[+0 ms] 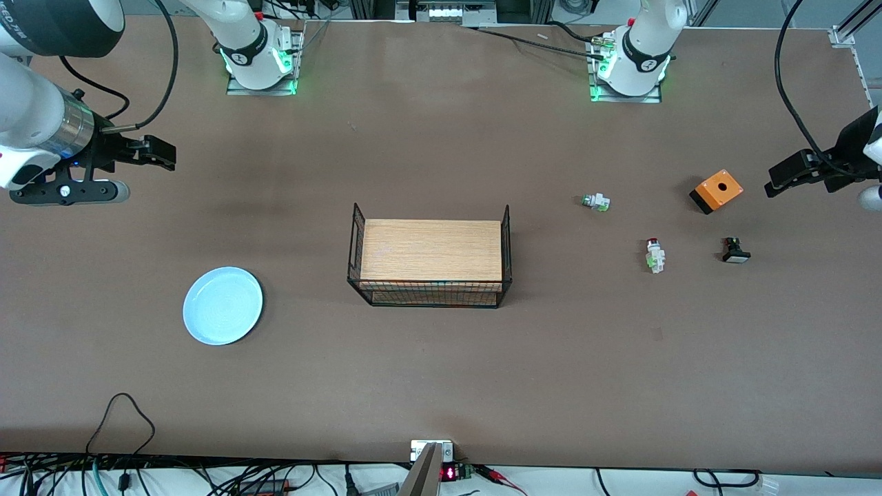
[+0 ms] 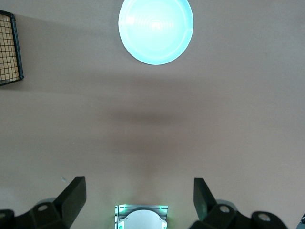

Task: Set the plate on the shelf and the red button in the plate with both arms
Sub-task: 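Reach the right gripper toward the blue plate while the left gripper moves out, then grasp the plate rim with the right gripper while the left gripper grasps the red-based button, then lift the blue plate with the right gripper and carry it over the basket, then lower the blue plate onto the wooden board with the right gripper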

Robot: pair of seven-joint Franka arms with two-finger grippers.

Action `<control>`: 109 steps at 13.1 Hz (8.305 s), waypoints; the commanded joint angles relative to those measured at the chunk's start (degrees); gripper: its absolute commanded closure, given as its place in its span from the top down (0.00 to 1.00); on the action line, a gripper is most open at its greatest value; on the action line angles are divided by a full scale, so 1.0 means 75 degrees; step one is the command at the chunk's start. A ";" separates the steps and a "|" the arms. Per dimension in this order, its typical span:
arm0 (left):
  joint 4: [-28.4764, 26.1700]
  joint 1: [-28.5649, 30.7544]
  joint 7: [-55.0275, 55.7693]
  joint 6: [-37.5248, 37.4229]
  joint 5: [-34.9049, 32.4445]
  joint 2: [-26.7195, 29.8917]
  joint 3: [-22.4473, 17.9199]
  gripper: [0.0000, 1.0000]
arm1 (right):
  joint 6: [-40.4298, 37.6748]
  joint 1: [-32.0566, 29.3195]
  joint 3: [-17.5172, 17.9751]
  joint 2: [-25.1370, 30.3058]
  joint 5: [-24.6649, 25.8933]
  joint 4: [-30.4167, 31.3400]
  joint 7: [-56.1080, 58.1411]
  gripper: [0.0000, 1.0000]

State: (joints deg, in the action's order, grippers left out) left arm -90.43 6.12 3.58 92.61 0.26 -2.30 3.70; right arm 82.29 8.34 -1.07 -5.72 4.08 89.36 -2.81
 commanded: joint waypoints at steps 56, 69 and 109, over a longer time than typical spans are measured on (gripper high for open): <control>-0.3364 -0.0055 -0.0489 0.5571 -0.0199 -0.3619 0.0315 0.15 | 0.1266 -0.1921 0.0119 -0.2592 -0.2020 -0.0548 0.0986 0.00; -0.1319 -0.0090 -0.0383 0.1839 -0.0199 -0.2353 0.0549 0.00 | 0.0347 0.1124 0.0435 -0.1499 -0.3262 -0.1345 -0.4826 0.00; 0.1136 0.0074 -0.0501 -0.0594 -0.0187 -0.1826 0.0514 0.01 | 0.4988 0.3259 0.0400 -0.3678 -0.2196 -0.0712 -0.5097 0.10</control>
State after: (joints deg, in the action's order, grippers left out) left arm -81.94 6.29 0.91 88.88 -1.69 -16.25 7.30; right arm 117.70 32.08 2.24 -32.36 -12.99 84.14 -40.19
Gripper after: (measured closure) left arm 0.661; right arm 0.952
